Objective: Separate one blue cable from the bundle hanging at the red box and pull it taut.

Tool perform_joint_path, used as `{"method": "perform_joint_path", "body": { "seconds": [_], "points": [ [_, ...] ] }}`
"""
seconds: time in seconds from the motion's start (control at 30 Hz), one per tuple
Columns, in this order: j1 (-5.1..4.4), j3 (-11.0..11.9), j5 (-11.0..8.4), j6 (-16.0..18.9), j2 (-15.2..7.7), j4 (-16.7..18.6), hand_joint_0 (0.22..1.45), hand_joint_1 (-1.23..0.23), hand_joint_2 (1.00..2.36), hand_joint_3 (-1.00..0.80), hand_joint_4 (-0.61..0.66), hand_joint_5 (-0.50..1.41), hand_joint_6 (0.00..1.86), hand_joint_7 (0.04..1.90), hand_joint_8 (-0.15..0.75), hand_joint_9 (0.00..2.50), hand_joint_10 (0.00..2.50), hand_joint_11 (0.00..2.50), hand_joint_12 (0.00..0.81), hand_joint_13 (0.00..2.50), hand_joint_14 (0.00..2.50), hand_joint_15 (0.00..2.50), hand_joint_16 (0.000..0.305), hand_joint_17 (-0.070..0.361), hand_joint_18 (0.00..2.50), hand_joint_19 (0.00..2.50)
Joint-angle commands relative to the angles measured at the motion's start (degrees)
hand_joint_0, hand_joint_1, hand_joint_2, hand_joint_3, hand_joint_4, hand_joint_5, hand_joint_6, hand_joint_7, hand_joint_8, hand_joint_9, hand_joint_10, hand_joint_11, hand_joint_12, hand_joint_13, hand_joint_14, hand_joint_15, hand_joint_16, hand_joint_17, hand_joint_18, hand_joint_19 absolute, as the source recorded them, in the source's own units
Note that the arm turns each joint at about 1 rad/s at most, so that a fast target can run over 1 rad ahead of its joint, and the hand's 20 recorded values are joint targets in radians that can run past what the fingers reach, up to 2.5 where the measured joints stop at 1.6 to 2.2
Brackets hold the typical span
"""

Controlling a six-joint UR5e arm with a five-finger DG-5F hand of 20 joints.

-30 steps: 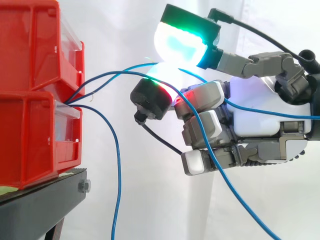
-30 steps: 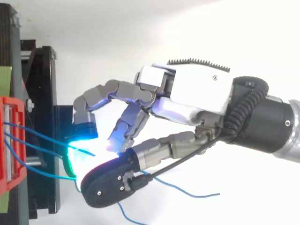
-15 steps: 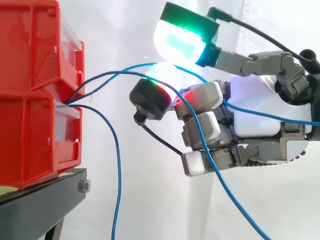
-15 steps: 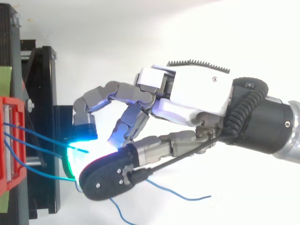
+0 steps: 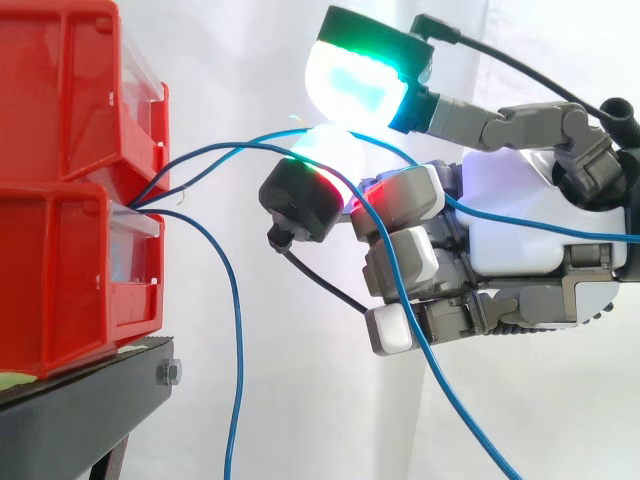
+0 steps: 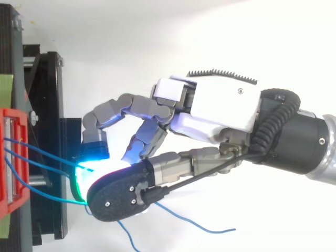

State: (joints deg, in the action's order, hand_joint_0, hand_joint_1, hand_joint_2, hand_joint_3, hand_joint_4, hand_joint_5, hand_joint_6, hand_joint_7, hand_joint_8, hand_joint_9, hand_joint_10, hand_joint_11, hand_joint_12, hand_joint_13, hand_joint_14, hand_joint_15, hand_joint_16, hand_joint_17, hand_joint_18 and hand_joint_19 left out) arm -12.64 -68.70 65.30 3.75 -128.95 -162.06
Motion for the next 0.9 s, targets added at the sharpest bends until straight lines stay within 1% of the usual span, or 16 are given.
{"method": "perform_joint_path", "body": {
  "seconds": [0.0,0.07,0.13,0.3,0.5,0.53,0.57,0.6,0.63,0.67,0.7,0.73,0.77,0.8,0.83,0.87],
  "points": [
    [-0.01,0.0,0.00,-0.1,0.0,0.2,0.63,-0.57,1.01,-0.33,0.09,-0.18,0.75,1.21,0.283,1.21,0.03,1.18,0.360,1.15,0.03,0.81,0.046,0.104,0.85,0.71],
    [-0.01,0.1,0.00,-0.1,0.0,0.3,0.62,-0.61,1.02,-0.26,0.09,-0.18,0.75,1.22,0.286,1.19,0.03,1.17,0.364,1.15,0.03,0.80,0.047,0.105,0.84,0.71],
    [-0.10,0.0,0.00,-0.1,0.0,0.3,0.62,-0.63,1.02,-0.23,0.10,-0.18,0.75,1.22,0.285,1.18,0.03,1.17,0.365,1.14,0.03,0.80,0.047,0.106,0.83,0.71],
    [-0.10,0.0,0.00,-0.1,0.0,0.1,0.62,-0.70,1.02,-0.22,0.10,-0.18,0.75,1.23,0.284,1.17,0.03,1.18,0.364,1.13,0.03,0.81,0.047,0.107,0.83,0.71],
    [-0.10,0.1,0.00,-0.1,0.0,0.0,0.67,-0.77,1.01,-0.31,0.10,-0.20,0.78,1.19,0.275,1.13,0.03,1.17,0.356,1.10,0.03,0.79,0.048,0.107,0.82,0.68],
    [-0.10,0.0,0.00,-0.1,0.0,0.1,0.67,-0.79,1.01,-0.37,0.10,-0.20,0.79,1.19,0.274,1.12,0.03,1.17,0.355,1.10,0.03,0.78,0.047,0.106,0.81,0.68],
    [-0.10,0.0,0.00,-0.1,-0.1,0.1,0.63,-0.77,1.00,-0.50,0.11,-0.20,0.78,1.18,0.274,1.11,0.03,1.10,0.344,1.09,0.03,0.77,0.047,0.106,0.80,0.68],
    [-0.10,0.0,0.00,-0.1,0.0,0.2,0.61,-0.75,1.00,-0.50,0.11,-0.19,0.76,1.19,0.275,1.11,0.03,1.06,0.346,1.08,0.03,0.76,0.047,0.106,0.80,0.68],
    [-0.10,0.0,0.00,-0.1,0.0,0.3,0.56,-0.69,1.00,-0.50,0.12,-0.18,0.74,1.20,0.279,1.11,0.03,1.00,0.353,1.08,0.03,0.73,0.048,0.109,0.81,0.68],
    [-0.10,0.0,0.00,-0.1,0.0,0.3,0.53,-0.60,1.00,-0.50,0.12,-0.16,0.69,1.24,0.288,1.13,0.03,0.95,0.359,1.09,0.03,0.72,0.050,0.112,0.83,0.68],
    [-0.10,0.0,0.00,-0.1,0.0,0.3,0.52,-0.58,1.00,-0.50,0.12,-0.16,0.69,1.23,0.289,1.13,0.03,0.94,0.361,1.09,0.03,0.72,0.050,0.112,0.83,0.68],
    [-0.10,0.0,0.00,-0.1,0.0,0.3,0.51,-0.51,1.00,-0.50,0.14,-0.14,0.66,1.20,0.290,1.14,0.03,0.91,0.368,1.10,0.03,0.72,0.051,0.114,0.84,0.68],
    [-0.10,0.0,0.00,-0.1,0.0,0.3,0.53,-0.44,1.00,-0.50,0.14,-0.13,0.60,1.28,0.281,1.14,0.03,0.88,0.366,1.09,0.03,0.72,0.050,0.112,0.83,0.70],
    [-0.10,0.0,0.00,-0.1,0.0,0.3,0.54,-0.42,1.00,-0.50,0.13,-0.12,0.58,1.31,0.279,1.14,0.03,0.87,0.360,1.09,0.03,0.72,0.049,0.111,0.83,0.70],
    [-0.10,0.0,0.00,-0.1,0.0,0.3,0.57,-0.38,1.00,-0.50,0.12,-0.11,0.54,1.37,0.274,1.13,0.03,0.86,0.355,1.09,0.02,0.72,0.047,0.106,0.82,0.72],
    [-0.10,0.0,0.00,-0.1,0.0,0.3,0.60,-0.38,1.00,-0.50,0.11,-0.10,0.52,1.39,0.269,1.14,0.03,0.86,0.353,1.09,0.02,0.73,0.047,0.105,0.82,0.73]
  ]
}}
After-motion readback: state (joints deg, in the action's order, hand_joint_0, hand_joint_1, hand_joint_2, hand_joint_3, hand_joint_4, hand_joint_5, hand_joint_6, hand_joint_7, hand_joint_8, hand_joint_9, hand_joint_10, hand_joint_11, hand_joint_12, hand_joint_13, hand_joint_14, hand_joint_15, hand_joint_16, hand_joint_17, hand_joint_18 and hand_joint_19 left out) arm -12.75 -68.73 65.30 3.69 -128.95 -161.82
